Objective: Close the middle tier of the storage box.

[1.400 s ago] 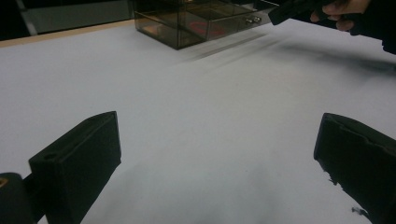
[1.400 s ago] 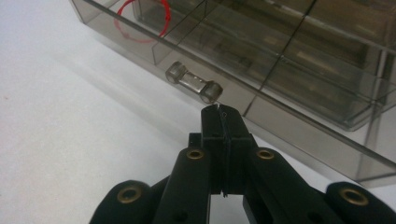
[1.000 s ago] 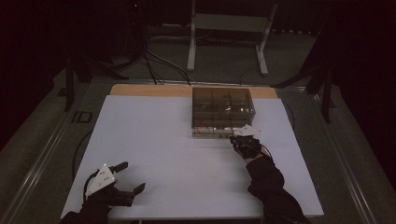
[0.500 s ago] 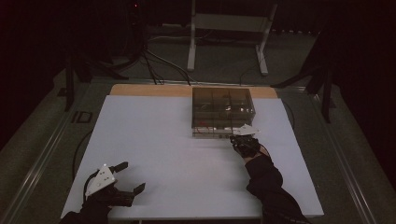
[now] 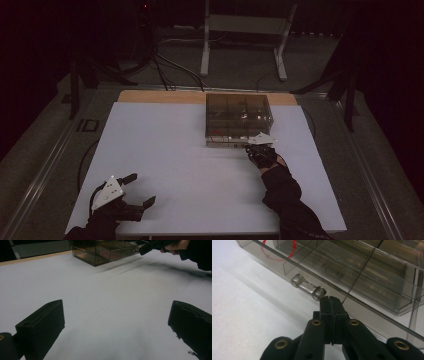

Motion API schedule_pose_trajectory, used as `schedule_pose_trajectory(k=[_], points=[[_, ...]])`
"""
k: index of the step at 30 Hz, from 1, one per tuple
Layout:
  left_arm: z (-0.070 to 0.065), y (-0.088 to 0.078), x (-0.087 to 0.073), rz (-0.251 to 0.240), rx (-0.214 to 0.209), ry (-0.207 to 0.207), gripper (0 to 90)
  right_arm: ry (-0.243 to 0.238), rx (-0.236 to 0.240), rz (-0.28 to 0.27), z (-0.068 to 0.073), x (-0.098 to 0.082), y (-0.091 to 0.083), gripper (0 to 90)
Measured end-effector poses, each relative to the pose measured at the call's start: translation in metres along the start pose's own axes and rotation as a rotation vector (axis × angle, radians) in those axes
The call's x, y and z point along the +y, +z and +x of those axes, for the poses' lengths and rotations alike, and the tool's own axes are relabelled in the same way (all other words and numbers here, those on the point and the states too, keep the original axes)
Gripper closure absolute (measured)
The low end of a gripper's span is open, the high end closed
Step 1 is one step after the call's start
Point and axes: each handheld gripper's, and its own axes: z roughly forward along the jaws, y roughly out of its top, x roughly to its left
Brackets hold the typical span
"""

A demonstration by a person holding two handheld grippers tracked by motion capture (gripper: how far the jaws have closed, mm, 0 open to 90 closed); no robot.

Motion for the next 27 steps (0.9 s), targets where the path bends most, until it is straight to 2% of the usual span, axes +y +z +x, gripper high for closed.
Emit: schedule_pose_trajectory(k=[27], points=[[0.0003,0.0002,-0.0002,0.003,-0.001,-0.001,2.2,0.000,0.004,0.012,-0.0006,0.0022,0.0034,90.0]])
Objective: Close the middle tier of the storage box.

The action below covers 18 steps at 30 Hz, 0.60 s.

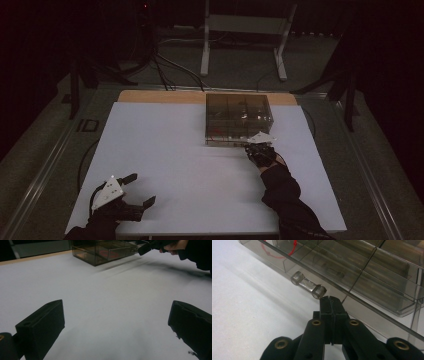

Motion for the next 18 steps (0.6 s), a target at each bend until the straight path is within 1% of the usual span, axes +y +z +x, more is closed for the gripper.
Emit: schedule_pose_trajectory(k=[18], points=[[0.0000,-0.0001,0.0001,-0.002,0.000,-0.002,2.2,0.001,-0.008,0.003,-0.0002,0.0023,0.0006,90.0]])
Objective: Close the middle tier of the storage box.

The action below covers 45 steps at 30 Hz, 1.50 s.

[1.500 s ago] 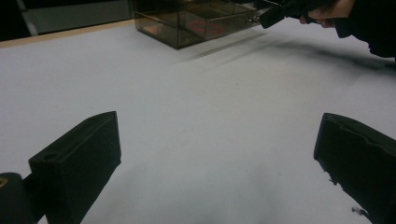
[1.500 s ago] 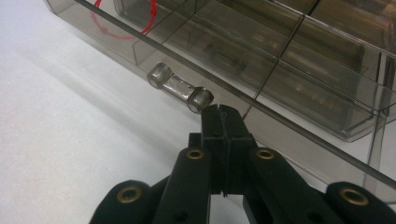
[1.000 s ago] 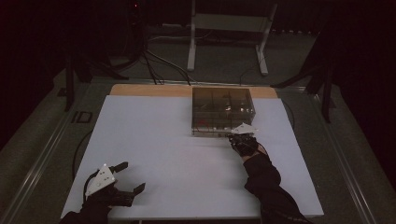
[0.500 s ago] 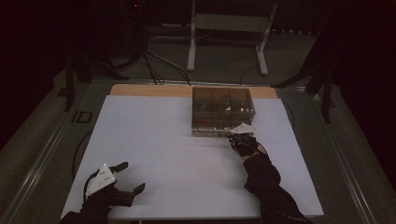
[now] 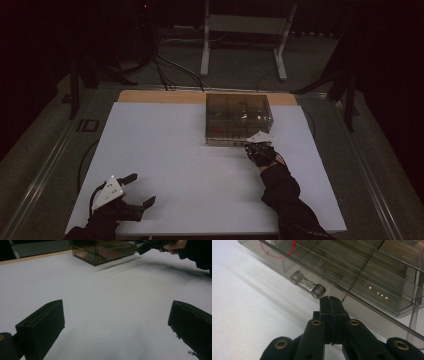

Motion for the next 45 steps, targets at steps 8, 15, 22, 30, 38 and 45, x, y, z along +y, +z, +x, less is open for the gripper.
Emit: schedule_pose_trajectory(k=[8,15,22,30,38,45], points=[[0.000,0.000,0.000,-0.001,0.000,0.000,2.2,0.009,-0.004,-0.006,-0.002,0.001,-0.001,90.0],[0.000,0.000,0.000,0.001,0.000,0.002,2.2,0.014,-0.005,-0.006,-0.003,0.002,-0.001,90.0],[0.000,0.000,0.000,-0.003,-0.001,0.001,2.2,0.022,-0.008,-0.006,-0.005,0.003,0.000,90.0],[0.000,0.000,0.000,0.003,-0.002,0.006,2.2,0.027,-0.017,-0.001,-0.007,0.003,0.001,90.0],[0.000,0.000,0.000,-0.001,-0.002,0.004,2.2,0.037,-0.023,-0.003,-0.009,0.004,0.001,90.0],[0.000,0.000,0.000,0.002,-0.003,0.005,2.2,0.039,-0.029,-0.001,-0.011,0.004,0.002,90.0]])
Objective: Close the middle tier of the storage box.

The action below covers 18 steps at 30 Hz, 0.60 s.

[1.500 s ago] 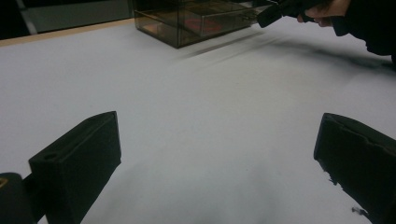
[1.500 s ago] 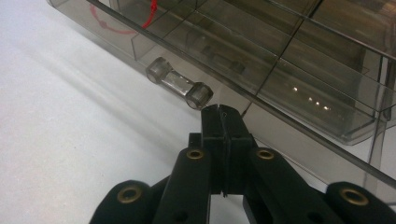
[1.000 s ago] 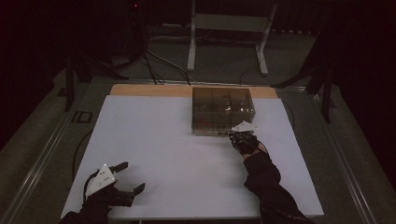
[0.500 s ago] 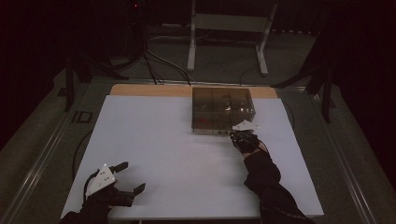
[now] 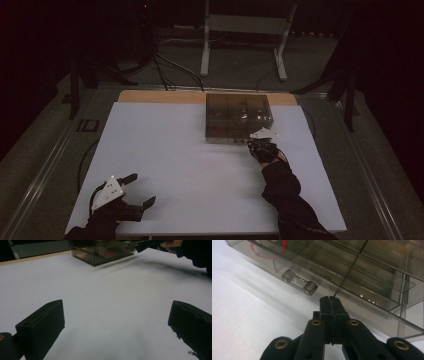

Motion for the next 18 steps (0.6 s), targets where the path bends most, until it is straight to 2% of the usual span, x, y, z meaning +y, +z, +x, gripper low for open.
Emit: schedule_pose_trajectory(k=[18], points=[[0.0002,0.0003,-0.0002,0.004,0.000,0.002,2.2,0.013,-0.011,-0.002,-0.0051,0.0034,0.0013,90.0]])
